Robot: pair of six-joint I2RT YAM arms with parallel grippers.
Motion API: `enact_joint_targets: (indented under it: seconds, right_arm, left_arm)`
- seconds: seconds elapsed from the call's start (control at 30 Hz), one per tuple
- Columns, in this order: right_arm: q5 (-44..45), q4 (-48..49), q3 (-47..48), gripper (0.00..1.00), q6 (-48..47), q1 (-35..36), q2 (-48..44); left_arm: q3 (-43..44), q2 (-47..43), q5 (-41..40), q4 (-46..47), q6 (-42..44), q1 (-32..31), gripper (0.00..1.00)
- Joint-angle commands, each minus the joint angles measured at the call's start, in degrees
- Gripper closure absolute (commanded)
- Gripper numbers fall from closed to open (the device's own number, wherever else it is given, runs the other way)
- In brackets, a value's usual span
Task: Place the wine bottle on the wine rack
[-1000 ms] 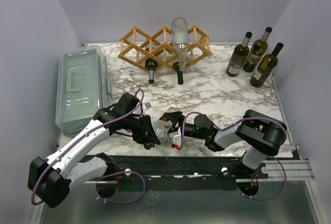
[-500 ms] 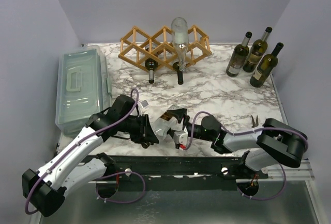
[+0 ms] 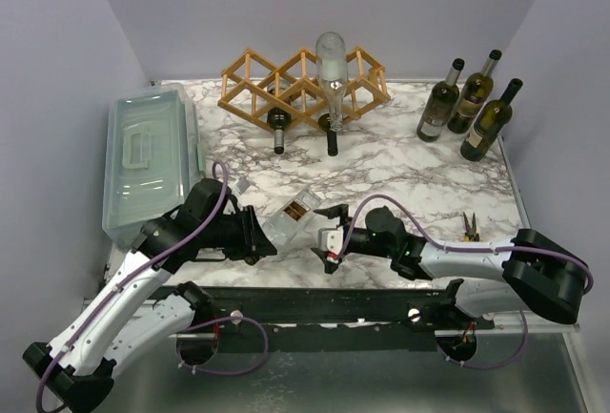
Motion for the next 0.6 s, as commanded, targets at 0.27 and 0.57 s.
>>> enact_joint_targets:
  seconds: [0.27,0.57]
  right_arm:
    - [33.4,1.3,6.1,0.00,51.1,0.3,-4.8]
    - [41.6,-17.1,16.1,0.00,61.0,0.3,-4.5]
  left_arm:
    - [11.2,-4.1,-10.8,-0.8,1.8,0.2,1.00]
    - [15.9,-4.2,-17.8,0.1,-0.8,0.2,1.00]
